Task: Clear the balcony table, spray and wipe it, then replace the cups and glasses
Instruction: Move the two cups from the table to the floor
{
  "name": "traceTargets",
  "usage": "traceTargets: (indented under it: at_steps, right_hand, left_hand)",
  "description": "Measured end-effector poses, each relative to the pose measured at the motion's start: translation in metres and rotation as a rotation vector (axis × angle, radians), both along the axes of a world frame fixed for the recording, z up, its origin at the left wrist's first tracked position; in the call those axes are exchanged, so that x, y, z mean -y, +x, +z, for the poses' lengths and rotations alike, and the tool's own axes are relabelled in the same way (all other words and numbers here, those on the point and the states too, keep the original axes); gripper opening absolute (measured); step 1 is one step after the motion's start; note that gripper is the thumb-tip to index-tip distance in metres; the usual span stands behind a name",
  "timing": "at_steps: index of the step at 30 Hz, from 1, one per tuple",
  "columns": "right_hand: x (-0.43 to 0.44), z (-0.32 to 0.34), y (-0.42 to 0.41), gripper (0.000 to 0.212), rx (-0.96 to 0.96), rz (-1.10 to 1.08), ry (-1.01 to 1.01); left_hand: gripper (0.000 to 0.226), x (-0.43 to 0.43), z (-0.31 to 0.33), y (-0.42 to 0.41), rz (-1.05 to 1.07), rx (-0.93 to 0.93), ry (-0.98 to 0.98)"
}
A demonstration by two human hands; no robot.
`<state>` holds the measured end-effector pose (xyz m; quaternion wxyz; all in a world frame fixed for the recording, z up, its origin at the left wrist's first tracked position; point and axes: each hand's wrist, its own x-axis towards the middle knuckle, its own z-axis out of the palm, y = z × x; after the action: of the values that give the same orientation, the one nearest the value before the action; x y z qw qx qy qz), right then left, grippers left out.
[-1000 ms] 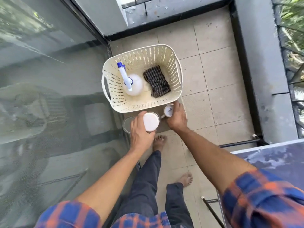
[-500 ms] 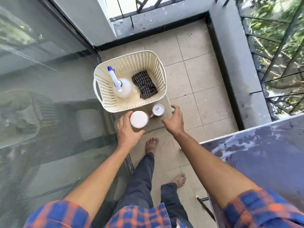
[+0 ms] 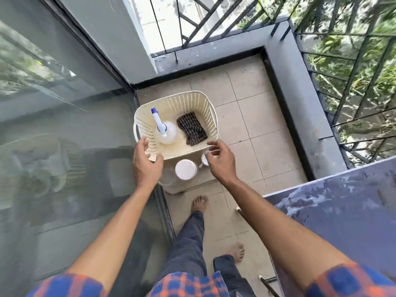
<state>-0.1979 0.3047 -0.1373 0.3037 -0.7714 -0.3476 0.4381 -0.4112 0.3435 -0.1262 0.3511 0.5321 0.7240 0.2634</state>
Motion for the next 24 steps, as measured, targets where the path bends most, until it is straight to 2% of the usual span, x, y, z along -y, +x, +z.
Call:
traceTargets:
  at_steps: [4,8,12,15,19,22,24]
  right_hand:
    - [-0.053,0.001,-0.016,0.029,0.037,0.098,0.088]
    - [-0.099,-0.023,-0.031,0.041,0.090,0.240,-0.060]
    - [-0.126,-0.057,-0.035,0.060,0.286,0.511,-0.222]
    - [-0.138,-0.080,-0.039,0.061,0.402,0.604,-0.264]
    - [-0.150,-0.099,-0.043,0.060,0.496,0.628,-0.259]
    - [-0.151,-0.112,-0.047,0.070,0.552,0.637,-0.286]
    - [-0.151,-0.119,-0.047,0.072,0.597,0.649,-0.269]
  left_hand:
    - [0.086,-0.047,-0.011,0.002,-0.081,0.039,-0.148]
    - [0.091,-0.081,-0.036,0.009,-0.092,0.026,-0.277]
    - [0.085,-0.102,-0.064,0.007,-0.144,0.047,-0.283]
    - [0.092,-0.110,-0.081,0.002,-0.170,0.118,-0.321]
    - [0.092,-0.110,-0.095,-0.003,-0.176,0.125,-0.196]
    - [0.111,-0.111,-0.100,-0.005,-0.170,0.080,-0.095]
    - [0.113,-0.115,-0.100,-0.004,-0.196,0.080,-0.001]
